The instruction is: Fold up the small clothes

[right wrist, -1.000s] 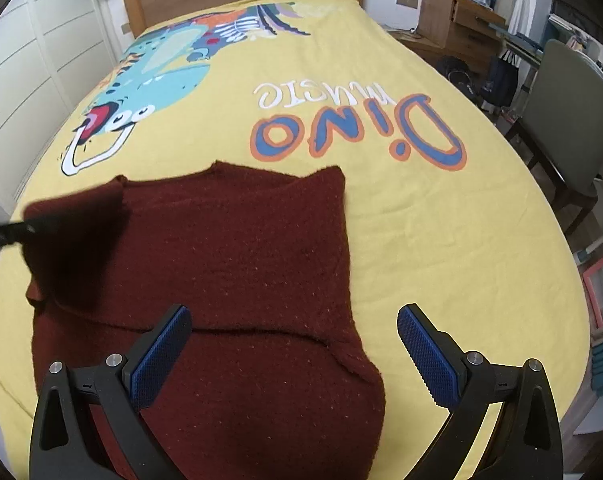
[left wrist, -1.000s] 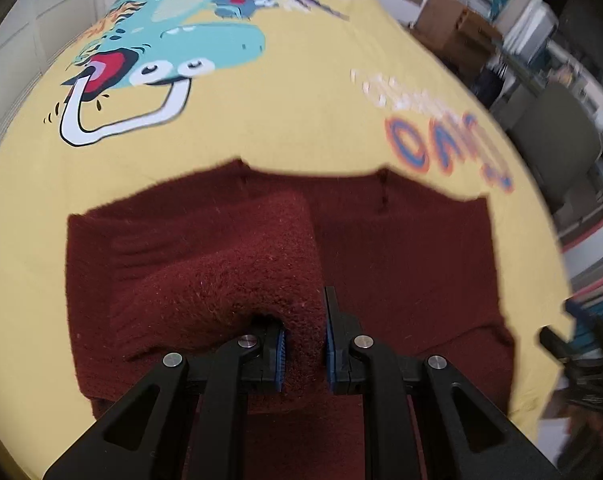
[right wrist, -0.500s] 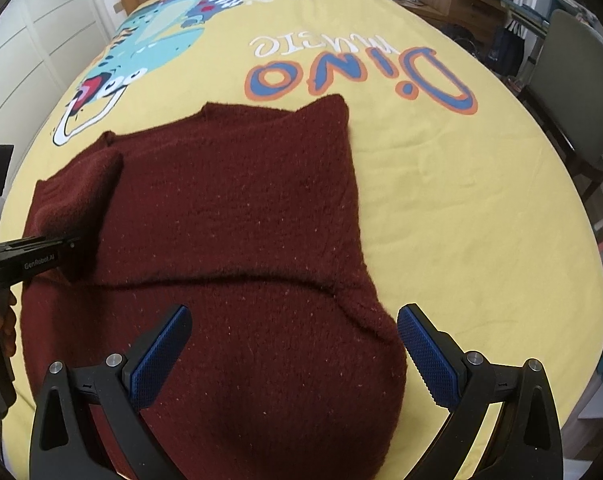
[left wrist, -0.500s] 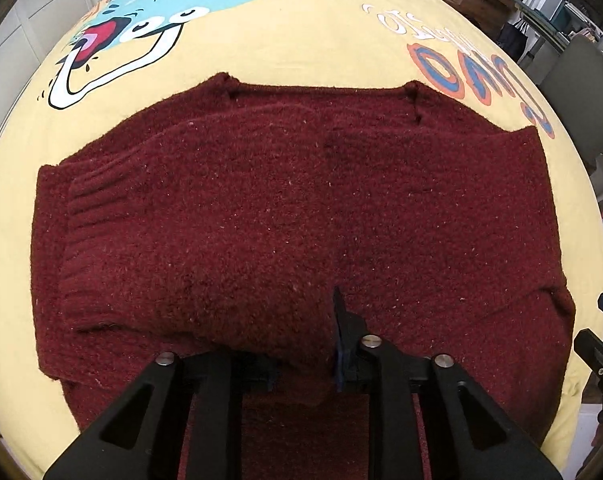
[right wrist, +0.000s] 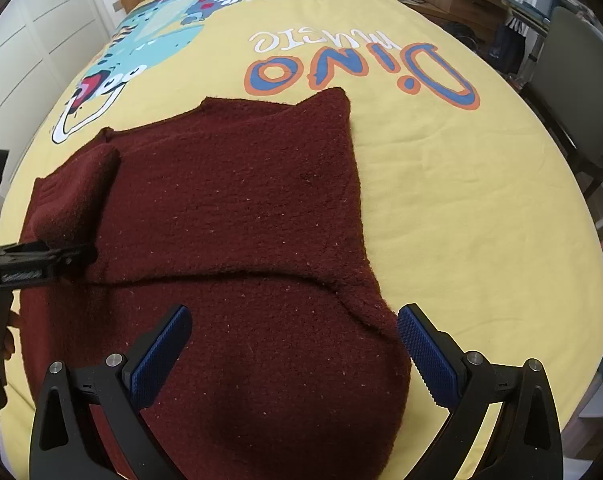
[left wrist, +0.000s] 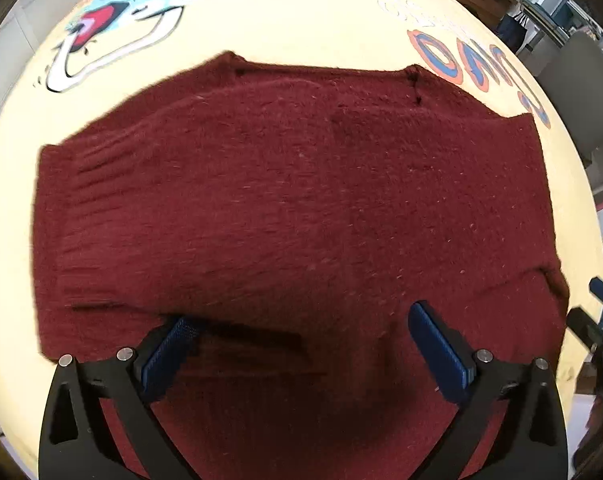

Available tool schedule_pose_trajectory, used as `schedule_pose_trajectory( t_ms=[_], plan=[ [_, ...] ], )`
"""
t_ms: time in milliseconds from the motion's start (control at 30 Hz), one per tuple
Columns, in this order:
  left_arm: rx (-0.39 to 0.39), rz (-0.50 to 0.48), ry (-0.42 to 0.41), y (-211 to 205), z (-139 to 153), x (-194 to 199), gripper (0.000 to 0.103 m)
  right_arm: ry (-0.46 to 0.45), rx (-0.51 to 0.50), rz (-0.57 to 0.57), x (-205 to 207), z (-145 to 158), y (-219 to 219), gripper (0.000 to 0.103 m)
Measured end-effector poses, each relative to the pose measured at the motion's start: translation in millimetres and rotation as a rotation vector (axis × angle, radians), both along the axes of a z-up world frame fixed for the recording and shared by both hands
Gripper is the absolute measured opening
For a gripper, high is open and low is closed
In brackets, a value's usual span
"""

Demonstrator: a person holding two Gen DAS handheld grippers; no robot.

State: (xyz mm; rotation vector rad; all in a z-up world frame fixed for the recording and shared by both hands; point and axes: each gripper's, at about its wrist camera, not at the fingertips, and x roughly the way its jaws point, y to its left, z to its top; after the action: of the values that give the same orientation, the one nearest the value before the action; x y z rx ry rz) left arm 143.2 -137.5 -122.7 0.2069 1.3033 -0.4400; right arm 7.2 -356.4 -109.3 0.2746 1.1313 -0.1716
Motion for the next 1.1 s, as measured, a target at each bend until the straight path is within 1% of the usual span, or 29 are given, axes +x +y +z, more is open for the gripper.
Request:
schedule_pose_trajectory(
  t_ms=[100,200,333,433,633,700,767,833,900,967,1033,1067,1100],
  plan=[
    [0.007,-0.017,-0.001,10.6,6.4,-3.7,0.102,0.000,0.000,-0.003,-0.5,-0.3,0.2,0.102],
    [0.028,-0.040,-0.023,24.3,14.3,-8.4,0.102,0.001,0.005,-0.005,-0.6,-0.7,1.0,0.102],
    [0.048,-0.065,-0.031,53.2,20.3,-16.6,0.102,0.001,0.005,0.003,-0.3,-0.1,3.5,0.102],
    [0.083,-0.043,-0.062,79.6,21.7,-17.2,0.102,0.001,-0.003,0.013,1.2,1.2,6.7,0.102],
    [0.126,0.031,-0.051,143.5,5.3,-6.2,0.102,0.005,-0.009,0.032,6.2,2.2,18.3,0.102],
    [0.118,0.056,-0.049,157.4,-0.6,-2.4,0.101,0.011,-0.012,0.042,8.6,1.4,23.9,0.102],
    [0.093,0.080,-0.037,168.6,-7.6,2.8,0.101,0.020,-0.021,0.056,11.5,-0.2,30.6,0.102],
    [0.074,0.093,-0.046,174.1,-11.5,6.9,0.095,0.028,-0.030,0.065,13.7,-1.8,36.4,0.102],
    [0.069,0.091,-0.048,175.1,-17.2,11.9,0.082,0.038,-0.040,0.080,16.4,-4.0,42.6,0.102],
    [0.060,0.088,-0.039,174.5,-23.1,15.7,0.073,0.049,-0.052,0.097,19.5,-5.7,50.0,0.102],
    [0.047,0.092,-0.036,174.4,-26.7,18.3,0.070,0.053,-0.064,0.113,23.4,-5.8,57.7,0.102],
    [0.033,0.089,-0.043,173.8,-26.5,18.9,0.065,0.052,-0.067,0.118,25.2,-5.1,60.7,0.102],
    [0.020,0.083,-0.051,173.2,-25.7,19.1,0.057,0.049,-0.072,0.126,27.8,-3.8,64.8,0.102]
  ],
)
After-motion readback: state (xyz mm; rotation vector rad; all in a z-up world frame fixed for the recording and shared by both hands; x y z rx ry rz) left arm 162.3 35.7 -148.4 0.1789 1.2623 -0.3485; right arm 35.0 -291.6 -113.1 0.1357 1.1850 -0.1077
